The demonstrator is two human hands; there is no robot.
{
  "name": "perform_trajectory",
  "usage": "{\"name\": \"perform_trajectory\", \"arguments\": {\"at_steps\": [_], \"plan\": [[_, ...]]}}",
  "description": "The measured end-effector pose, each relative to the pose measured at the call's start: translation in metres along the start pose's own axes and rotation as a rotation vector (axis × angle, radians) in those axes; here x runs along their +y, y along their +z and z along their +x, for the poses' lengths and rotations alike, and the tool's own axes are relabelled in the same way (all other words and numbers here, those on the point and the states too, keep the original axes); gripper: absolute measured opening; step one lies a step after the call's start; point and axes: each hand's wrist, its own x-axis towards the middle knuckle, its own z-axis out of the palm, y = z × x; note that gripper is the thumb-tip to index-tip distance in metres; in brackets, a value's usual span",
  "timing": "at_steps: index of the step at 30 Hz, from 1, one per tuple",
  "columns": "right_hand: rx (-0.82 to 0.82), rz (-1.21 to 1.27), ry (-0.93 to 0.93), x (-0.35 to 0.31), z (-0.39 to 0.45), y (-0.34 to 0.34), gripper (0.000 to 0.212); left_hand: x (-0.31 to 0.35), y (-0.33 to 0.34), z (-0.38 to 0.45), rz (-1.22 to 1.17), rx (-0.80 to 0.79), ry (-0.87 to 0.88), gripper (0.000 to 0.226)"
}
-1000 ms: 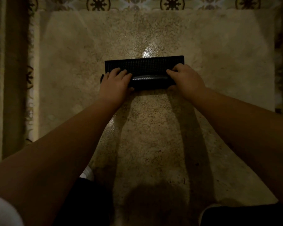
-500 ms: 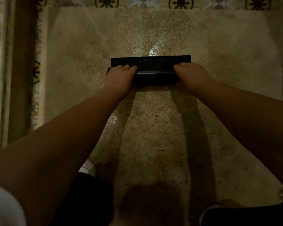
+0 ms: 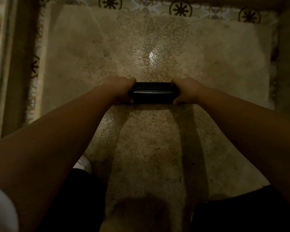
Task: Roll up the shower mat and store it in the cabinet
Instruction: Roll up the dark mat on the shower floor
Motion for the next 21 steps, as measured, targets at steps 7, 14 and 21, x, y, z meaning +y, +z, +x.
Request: {"name": "perform_trajectory", "arguments": {"at_steps": [7,14,21], "plan": [[0.351,-0.109,-0.072,-0.004,-0.036,0.041,0.066,-0.012,0.003,0.007,-0.153,0.018,-0.009,0.055],[0.351,-0.139,-0.089,0.003,-0.027,0.029,0.043,-0.012,0.01,-0.007,-0.153,0.209,-0.051,0.066],[0.298,-0.122,-0.004,0.011,-0.006,0.008,0.051,0.001,0.038,-0.029,-0.184,0.58,-0.112,0.035]]}}
